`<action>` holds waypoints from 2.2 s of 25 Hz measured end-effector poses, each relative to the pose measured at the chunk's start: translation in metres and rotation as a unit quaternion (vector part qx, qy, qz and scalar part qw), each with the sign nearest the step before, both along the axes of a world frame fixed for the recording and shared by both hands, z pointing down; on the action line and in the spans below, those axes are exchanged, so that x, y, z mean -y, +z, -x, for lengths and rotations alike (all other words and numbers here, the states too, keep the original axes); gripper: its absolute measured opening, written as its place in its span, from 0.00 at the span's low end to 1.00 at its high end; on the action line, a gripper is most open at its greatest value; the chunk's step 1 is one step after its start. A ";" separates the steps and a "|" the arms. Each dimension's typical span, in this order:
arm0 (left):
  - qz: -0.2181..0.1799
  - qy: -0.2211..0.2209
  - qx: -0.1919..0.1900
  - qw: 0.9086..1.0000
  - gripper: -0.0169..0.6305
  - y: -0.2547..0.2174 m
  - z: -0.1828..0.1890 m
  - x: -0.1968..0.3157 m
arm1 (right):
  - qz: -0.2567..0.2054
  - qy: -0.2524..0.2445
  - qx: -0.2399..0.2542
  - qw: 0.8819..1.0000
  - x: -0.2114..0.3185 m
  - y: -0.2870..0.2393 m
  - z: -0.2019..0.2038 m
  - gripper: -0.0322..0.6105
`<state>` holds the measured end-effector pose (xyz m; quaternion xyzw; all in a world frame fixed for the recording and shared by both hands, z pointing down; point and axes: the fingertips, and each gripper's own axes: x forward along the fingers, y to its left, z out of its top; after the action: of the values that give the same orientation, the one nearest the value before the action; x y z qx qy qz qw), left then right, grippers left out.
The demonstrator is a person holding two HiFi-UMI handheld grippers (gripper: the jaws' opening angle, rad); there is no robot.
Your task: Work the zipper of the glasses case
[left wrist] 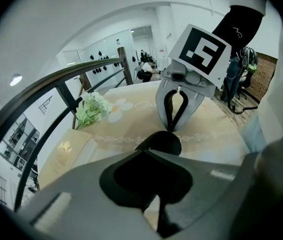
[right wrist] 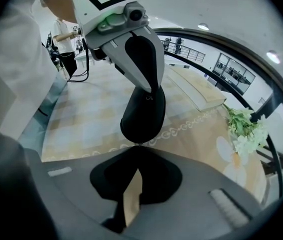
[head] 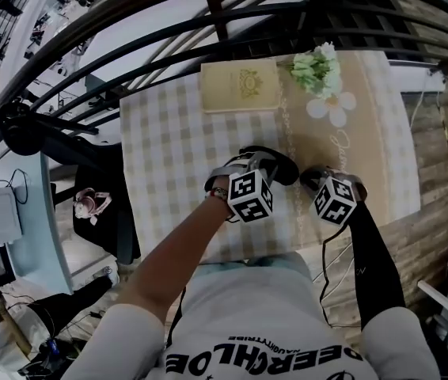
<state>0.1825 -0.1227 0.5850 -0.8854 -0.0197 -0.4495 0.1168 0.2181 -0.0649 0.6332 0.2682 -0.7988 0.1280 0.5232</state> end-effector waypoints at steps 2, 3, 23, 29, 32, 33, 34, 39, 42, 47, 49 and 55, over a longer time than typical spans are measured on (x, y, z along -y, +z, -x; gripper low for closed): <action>0.001 0.004 0.000 1.000 0.04 0.000 0.002 -0.002 | -0.001 0.007 0.000 1.000 -0.002 0.000 0.002 0.10; 0.002 0.005 0.000 1.000 0.04 0.000 0.002 -0.002 | -0.001 0.009 0.000 1.000 -0.003 0.000 0.003 0.10; -0.002 0.029 -0.012 0.999 0.04 -0.001 0.005 -0.005 | 0.011 0.130 0.055 0.990 -0.018 0.003 0.032 0.10; 0.003 0.023 -0.022 0.999 0.04 0.000 0.005 -0.005 | 0.013 0.217 0.097 0.971 -0.014 0.007 0.044 0.10; 0.011 0.018 -0.027 0.999 0.04 -0.001 0.005 -0.005 | 0.022 0.285 0.130 0.949 -0.014 0.009 0.047 0.10; 0.011 0.016 -0.027 0.999 0.04 -0.001 0.005 -0.005 | 0.027 0.307 0.136 0.942 -0.014 0.010 0.047 0.10; 0.011 0.015 -0.028 0.999 0.04 -0.002 0.005 -0.004 | 0.029 0.324 0.142 0.935 -0.013 0.010 0.047 0.10; 0.007 0.010 -0.031 0.999 0.04 -0.001 0.004 -0.005 | 0.034 0.361 0.158 0.918 -0.012 0.013 0.047 0.10; 0.010 0.003 -0.031 0.999 0.04 -0.001 0.004 -0.001 | 0.040 0.395 0.181 0.900 -0.009 0.014 0.050 0.10; 0.035 -0.030 -0.044 0.998 0.04 -0.003 0.002 0.000 | 0.022 0.410 0.187 0.892 -0.011 0.011 0.047 0.11; 0.046 -0.053 -0.056 0.996 0.04 -0.005 0.003 0.002 | 0.010 0.409 0.176 0.895 -0.011 0.009 0.047 0.12; 0.050 -0.095 -0.078 0.991 0.04 -0.015 0.009 0.003 | -0.022 0.388 0.165 0.906 -0.008 0.001 0.041 0.25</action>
<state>0.1734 -0.1261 0.5698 -0.9203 0.0515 -0.3866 0.0300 0.1766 -0.0564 0.6345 0.5432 -0.7094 0.3459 0.2866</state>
